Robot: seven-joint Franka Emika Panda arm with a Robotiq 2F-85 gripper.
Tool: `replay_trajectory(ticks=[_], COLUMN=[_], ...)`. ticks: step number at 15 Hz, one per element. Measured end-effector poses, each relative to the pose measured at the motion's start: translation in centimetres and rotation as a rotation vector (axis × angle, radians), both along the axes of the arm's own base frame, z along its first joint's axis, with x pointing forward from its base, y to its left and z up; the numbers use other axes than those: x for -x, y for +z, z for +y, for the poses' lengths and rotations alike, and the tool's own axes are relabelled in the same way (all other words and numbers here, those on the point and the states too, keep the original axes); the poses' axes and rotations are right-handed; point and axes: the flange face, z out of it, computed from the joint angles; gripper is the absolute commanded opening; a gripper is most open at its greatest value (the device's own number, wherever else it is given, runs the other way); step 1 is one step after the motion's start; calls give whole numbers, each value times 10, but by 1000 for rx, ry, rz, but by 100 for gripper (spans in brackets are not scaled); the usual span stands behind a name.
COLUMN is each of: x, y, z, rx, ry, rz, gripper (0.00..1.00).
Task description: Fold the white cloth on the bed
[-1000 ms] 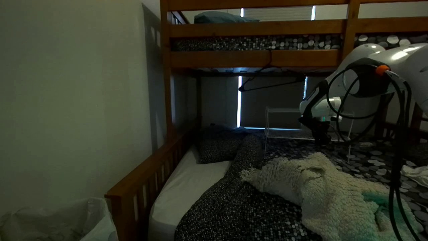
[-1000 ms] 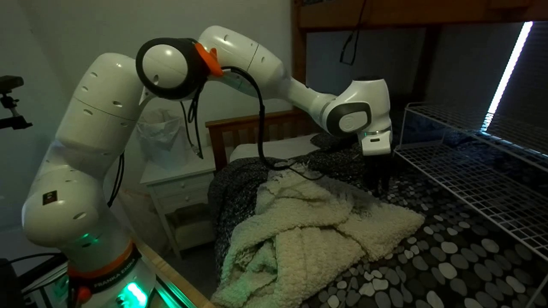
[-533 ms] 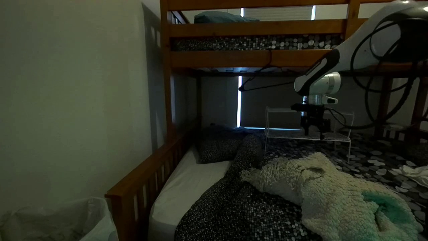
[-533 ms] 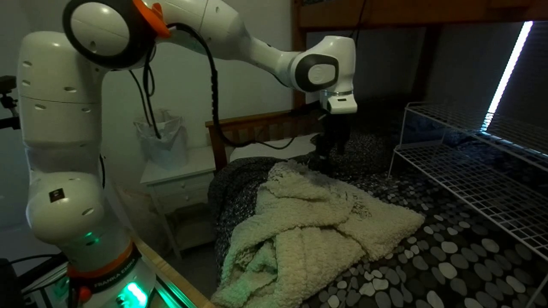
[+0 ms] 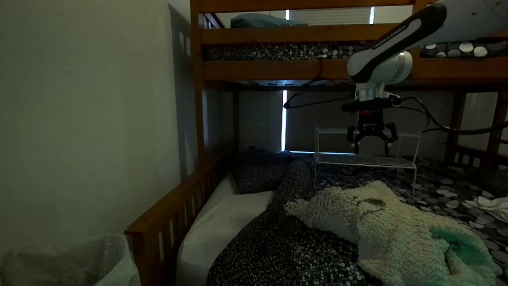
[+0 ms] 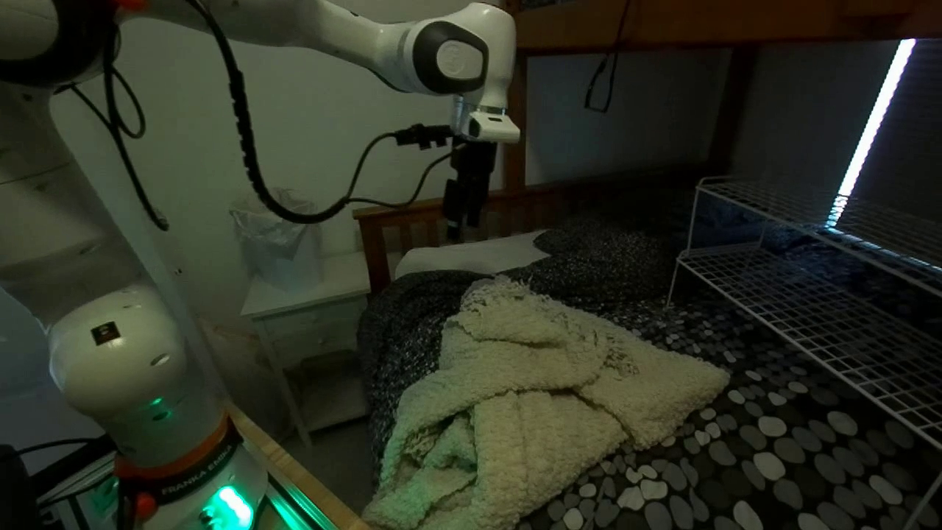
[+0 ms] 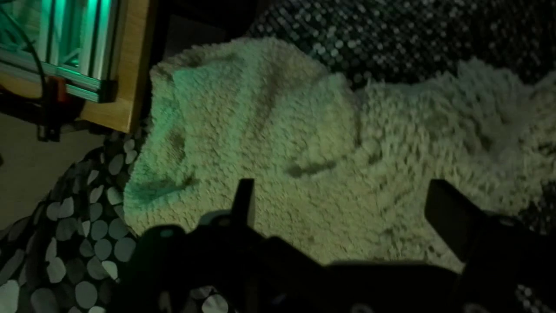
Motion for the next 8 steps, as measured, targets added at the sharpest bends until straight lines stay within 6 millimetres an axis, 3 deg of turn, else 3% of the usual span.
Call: replay_trajectory(ticks=[4,8], x=[42,60], y=[33,54], z=[53,72], rx=[-33,-2], ry=[198,298], rz=[107,144], gripper=[100,100])
